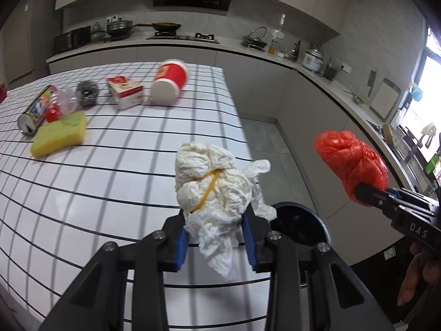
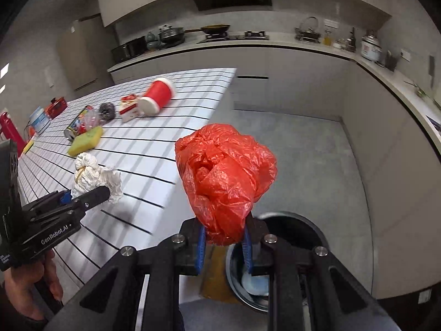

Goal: Collect trash
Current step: 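Carry the tissue with left tool while right tool carries the red bag to the bin, then open both tools over the black bin, dropping tissue and red bag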

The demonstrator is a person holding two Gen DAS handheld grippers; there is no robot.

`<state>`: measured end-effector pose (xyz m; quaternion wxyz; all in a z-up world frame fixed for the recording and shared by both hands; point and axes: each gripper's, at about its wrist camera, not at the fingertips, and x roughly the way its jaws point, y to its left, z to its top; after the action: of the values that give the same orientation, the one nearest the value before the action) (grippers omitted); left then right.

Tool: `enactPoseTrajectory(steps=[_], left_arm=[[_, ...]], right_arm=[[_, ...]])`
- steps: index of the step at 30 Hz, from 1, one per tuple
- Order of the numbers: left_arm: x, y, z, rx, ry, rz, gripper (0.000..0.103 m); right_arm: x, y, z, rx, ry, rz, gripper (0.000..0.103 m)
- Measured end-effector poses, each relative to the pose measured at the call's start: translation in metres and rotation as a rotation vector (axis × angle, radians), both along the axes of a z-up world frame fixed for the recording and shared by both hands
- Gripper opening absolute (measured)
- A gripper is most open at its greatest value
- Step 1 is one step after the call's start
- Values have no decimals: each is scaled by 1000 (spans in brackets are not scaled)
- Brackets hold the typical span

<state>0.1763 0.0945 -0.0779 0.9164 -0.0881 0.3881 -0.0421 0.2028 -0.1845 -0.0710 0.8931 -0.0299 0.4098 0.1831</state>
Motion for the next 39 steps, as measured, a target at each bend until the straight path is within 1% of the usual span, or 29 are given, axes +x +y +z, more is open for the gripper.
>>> enactPoseTrajectory(steps=[7, 14, 19, 22, 28, 31, 35, 39], left_arm=[[4, -59, 0, -2, -1, -77, 35], [5, -109, -5, 1, 8, -142, 35], [11, -137, -19, 2, 37, -178, 35], [11, -150, -33, 6, 67, -192, 35], [14, -160, -58, 6, 125, -190, 35], [16, -163, -73, 16, 153, -184, 35], [20, -167, -90, 26, 198, -179, 35], [28, -169, -103, 33, 224, -178, 35]], right_arm=[[-11, -62, -7, -9, 14, -67, 24], [-21, -118, -20, -16, 42, -130, 24], [-23, -154, -35, -16, 72, -162, 24], [-23, -169, -47, -17, 97, -170, 24], [-21, -185, -72, -25, 139, -156, 24], [-14, -186, -90, -24, 171, -146, 24], [-4, -177, -111, -28, 207, -115, 24], [9, -166, -135, -39, 244, -66, 24]])
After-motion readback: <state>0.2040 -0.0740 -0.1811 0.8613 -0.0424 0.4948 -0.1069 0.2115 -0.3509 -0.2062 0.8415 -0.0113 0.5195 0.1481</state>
